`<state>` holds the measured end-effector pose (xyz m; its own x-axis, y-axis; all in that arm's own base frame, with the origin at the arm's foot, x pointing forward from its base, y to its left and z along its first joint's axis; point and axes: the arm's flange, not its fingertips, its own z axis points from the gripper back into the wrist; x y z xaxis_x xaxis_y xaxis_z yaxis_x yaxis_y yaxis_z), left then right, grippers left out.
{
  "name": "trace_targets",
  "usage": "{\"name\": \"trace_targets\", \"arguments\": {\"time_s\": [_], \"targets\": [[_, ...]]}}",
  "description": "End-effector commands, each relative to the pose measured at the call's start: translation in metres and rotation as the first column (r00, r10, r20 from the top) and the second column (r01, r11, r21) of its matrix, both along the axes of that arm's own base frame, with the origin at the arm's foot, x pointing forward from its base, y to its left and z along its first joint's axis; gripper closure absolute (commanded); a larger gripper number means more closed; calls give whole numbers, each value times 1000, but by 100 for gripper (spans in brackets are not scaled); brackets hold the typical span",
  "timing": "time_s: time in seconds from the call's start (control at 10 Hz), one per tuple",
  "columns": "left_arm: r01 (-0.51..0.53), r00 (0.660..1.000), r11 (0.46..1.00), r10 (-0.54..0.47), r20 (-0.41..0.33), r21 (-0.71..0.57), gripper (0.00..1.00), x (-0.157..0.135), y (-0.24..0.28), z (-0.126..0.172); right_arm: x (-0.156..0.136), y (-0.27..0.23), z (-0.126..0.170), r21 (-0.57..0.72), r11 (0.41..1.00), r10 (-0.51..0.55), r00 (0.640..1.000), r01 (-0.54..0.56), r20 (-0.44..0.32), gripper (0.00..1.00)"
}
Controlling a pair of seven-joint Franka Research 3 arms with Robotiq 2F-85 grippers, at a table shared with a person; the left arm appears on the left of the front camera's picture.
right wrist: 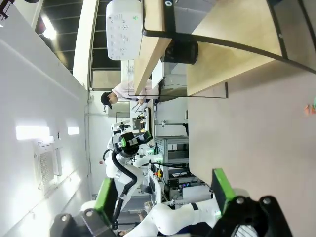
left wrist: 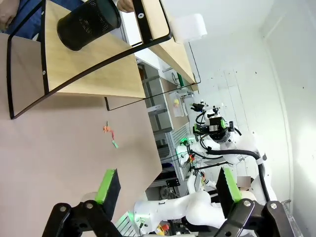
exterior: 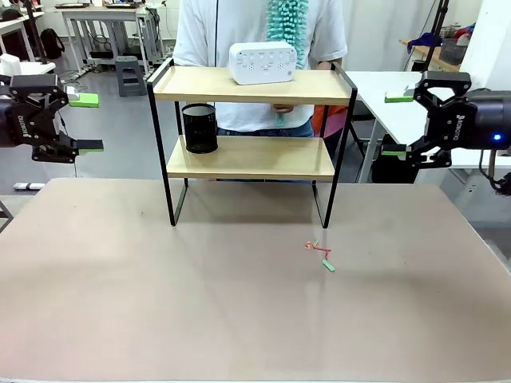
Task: Clean the shelf.
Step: Hand the Duster back to the human.
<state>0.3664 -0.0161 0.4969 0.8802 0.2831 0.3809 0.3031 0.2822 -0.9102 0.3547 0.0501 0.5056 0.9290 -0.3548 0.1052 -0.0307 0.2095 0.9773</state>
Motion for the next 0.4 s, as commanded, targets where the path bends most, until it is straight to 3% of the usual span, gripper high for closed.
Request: {"name": "trace_targets", "arguments": {"time_s": [0.0, 0.3], "targets": [[8, 1000, 1000, -8, 2, -11, 0, -1, -1, 0, 0, 2, 0, 10, 1000, 1, 1000, -1, 0, 0], [8, 1000, 1000, -8, 2, -11, 0, -1, -1, 0, 0, 2, 0, 10, 1000, 1, 1000, -1, 0, 0]]}}
